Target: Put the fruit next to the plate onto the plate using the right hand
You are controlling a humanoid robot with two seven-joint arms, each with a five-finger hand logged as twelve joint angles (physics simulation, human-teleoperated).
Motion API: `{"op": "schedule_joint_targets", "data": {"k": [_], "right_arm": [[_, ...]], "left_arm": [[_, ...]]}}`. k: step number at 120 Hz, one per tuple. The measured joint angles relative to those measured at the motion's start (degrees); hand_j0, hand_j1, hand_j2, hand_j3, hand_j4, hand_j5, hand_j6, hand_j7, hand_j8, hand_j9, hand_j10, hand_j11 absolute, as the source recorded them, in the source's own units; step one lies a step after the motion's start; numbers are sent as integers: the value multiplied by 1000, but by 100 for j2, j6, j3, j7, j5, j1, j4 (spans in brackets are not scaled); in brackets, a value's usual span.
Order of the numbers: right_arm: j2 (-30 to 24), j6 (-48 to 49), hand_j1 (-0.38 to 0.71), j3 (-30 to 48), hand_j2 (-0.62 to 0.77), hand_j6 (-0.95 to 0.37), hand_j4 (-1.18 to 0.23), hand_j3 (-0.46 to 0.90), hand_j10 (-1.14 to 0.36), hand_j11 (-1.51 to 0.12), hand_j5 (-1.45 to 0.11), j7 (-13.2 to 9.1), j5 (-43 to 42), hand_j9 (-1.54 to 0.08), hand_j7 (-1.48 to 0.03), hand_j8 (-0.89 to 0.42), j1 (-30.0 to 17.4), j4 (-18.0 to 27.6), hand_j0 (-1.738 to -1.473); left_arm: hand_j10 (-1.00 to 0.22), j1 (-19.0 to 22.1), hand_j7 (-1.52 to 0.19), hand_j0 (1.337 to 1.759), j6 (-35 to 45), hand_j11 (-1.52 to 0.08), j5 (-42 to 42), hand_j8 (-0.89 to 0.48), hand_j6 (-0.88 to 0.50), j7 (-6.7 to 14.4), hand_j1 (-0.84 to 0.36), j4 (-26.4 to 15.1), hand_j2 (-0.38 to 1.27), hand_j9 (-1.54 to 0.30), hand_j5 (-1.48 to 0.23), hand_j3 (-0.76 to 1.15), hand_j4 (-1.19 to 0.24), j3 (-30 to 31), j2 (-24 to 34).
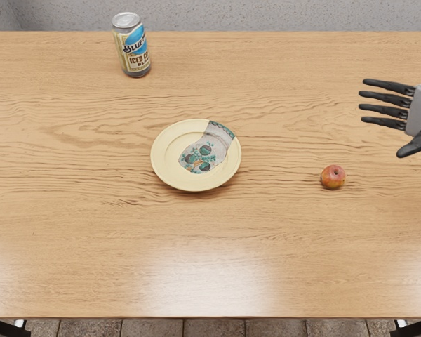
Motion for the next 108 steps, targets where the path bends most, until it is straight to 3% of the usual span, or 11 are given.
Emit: {"op": "schedule_joint_targets", "data": {"k": [17,28,40,60,84,108], "right_arm": [[135,0,-348,86,2,2,0,0,1,0,-12,-290,-454,0,0,1,114,10,-1658],[187,-1,-349,317,1,1,0,0,0,0,-8,-400,-1968,0,0,1,278,48,-1658],[307,-1,-347,556,1,-2,-3,0,-2,-3,-8,-449,-3767,-3,-3,-2,343,382,-1658],[1320,-2,-344,613,0,-6,-6,0,-5,-6,-9,-472,-6303,-6,-6,-6,364,742,-1658],[1937,-936,-343,-152,0,-8,-7,0,-6,-7,-8,-478,-7631,-7,-7,-7,369,859,-1658],[2129,-1922,-337,-977,-1,-13,-12,0,-12,-14,-14,-478,-8029,-14,-14,-12,379,863,-1658]], "left_arm": [[-10,0,-13,1658,0,-13,0,-10,-10,0,337,0,2,-13,-13,0,-10,-1,0],[-10,0,-13,1658,0,-13,0,-10,-11,0,337,0,2,-13,-13,0,-10,0,0],[-10,0,-13,1658,0,-13,0,-11,-11,0,337,0,2,-13,-13,0,-10,0,0],[-10,0,-13,1658,0,-13,0,-11,-11,0,337,0,2,-13,-13,0,-11,0,0],[-10,0,-13,1658,0,-13,0,-11,-11,0,337,0,2,-13,-13,0,-11,1,0],[-10,0,-13,1658,0,-13,0,-11,-11,0,337,0,2,-13,-13,0,-11,1,0]]}}
